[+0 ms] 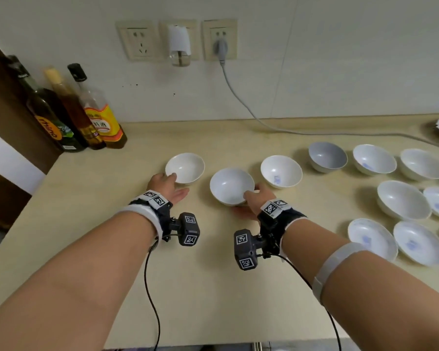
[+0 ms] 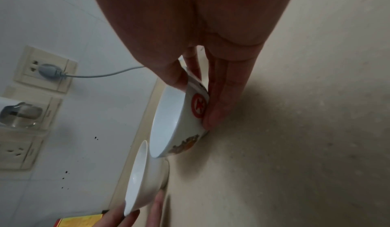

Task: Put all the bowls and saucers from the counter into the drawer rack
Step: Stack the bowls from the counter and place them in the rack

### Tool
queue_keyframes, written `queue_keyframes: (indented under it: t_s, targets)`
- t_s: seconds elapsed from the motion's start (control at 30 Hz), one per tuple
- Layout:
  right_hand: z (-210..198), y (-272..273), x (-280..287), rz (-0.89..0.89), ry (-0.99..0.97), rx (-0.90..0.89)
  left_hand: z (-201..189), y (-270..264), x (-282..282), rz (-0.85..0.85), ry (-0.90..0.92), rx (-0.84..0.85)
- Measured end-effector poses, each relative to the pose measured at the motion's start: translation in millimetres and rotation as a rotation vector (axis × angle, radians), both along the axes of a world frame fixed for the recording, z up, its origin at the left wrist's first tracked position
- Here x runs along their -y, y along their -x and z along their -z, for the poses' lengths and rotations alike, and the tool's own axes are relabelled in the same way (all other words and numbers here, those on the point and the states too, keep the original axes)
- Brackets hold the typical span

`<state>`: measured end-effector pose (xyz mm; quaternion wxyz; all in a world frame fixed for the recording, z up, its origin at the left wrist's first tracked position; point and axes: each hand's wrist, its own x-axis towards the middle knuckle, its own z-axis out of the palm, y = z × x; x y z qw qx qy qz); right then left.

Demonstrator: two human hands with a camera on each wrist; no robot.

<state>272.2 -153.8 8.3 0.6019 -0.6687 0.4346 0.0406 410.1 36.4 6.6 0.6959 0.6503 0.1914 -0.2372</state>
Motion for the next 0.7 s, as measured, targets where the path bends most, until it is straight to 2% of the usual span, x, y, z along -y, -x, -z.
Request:
queue_keyframes:
  t_s: [0.03,0.1,0.2,0.3,0.5,0.6,0.7]
  targets:
    - [11.8,-4.4,5.1,0.003,0.012,0.002,2.9,-4.7,0.5,0.008,0.001,0.007]
    - [10.0,-2.6,3.8,0.023,0.017,0.009,8.0,-10.6,3.2,0.015,-0.033,0.045]
    - [-18.0,11.0,-0.2,0.100,-0.051,0.066,7.8,-14.6,5.9,0.043,-0.134,0.096]
    - [-43.6,25.6,16.0,0.155,-0.041,0.131,-2.4,-7.5,20.1,0.124,-0.086,0.082]
    - [-79.2,51.3,97.7,0.290,0.161,0.143,-37.9,37.3,92.6,0.282,0.110,0.096]
    - [-85.6,63.9,142.0,0.381,0.238,0.144,-43.1,57.6,129.3,0.364,0.090,0.142]
    - [-79.2,72.3,179.9,0.400,0.250,0.121,-38.8,72.2,158.3,0.349,0.054,0.118]
